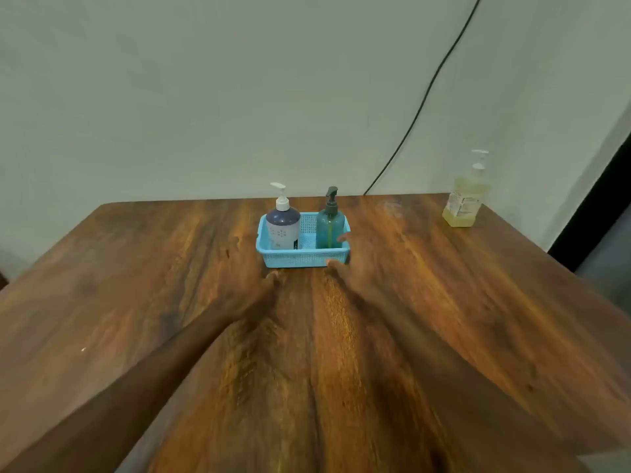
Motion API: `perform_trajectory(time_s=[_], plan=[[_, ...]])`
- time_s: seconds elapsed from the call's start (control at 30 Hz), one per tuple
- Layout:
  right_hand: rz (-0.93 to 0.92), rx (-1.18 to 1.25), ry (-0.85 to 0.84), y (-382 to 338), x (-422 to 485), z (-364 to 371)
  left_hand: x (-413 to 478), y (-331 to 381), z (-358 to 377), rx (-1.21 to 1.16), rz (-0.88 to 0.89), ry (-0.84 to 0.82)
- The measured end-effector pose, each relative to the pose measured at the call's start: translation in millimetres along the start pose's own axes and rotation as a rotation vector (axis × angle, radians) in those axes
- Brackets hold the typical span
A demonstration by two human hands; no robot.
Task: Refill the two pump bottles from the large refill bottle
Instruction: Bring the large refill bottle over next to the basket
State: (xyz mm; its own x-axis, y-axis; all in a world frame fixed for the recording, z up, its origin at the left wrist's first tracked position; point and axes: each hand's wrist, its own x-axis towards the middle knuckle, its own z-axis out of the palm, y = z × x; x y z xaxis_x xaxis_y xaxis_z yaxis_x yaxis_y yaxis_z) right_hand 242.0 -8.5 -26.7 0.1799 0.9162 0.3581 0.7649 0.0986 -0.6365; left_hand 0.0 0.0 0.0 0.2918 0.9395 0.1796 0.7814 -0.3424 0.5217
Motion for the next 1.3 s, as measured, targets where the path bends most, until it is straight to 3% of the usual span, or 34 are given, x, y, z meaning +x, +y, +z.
perform_trajectory(time_s=[0.13, 0.37, 0.9, 1.3], plan=[[0.080, -0.073, -0.106, -5.3, 1.8, 0.5, 18.8, -4.4, 2.5, -0.062, -0.020, 0.024], [0.092, 0.007, -0.004, 13.3, 6.4, 8.3, 32.1, -11.9, 14.1, -0.148, -0.130, 0.017], [0.080, 0.082, -0.014, -4.2, -117.9, -26.6, -97.0, -7.6, 9.5, -0.183, 0.024, 0.130], [0.083, 0.080, 0.020, -13.4, -122.8, -22.8, -94.6, -10.1, 18.7, -0.230, -0.019, 0.144]])
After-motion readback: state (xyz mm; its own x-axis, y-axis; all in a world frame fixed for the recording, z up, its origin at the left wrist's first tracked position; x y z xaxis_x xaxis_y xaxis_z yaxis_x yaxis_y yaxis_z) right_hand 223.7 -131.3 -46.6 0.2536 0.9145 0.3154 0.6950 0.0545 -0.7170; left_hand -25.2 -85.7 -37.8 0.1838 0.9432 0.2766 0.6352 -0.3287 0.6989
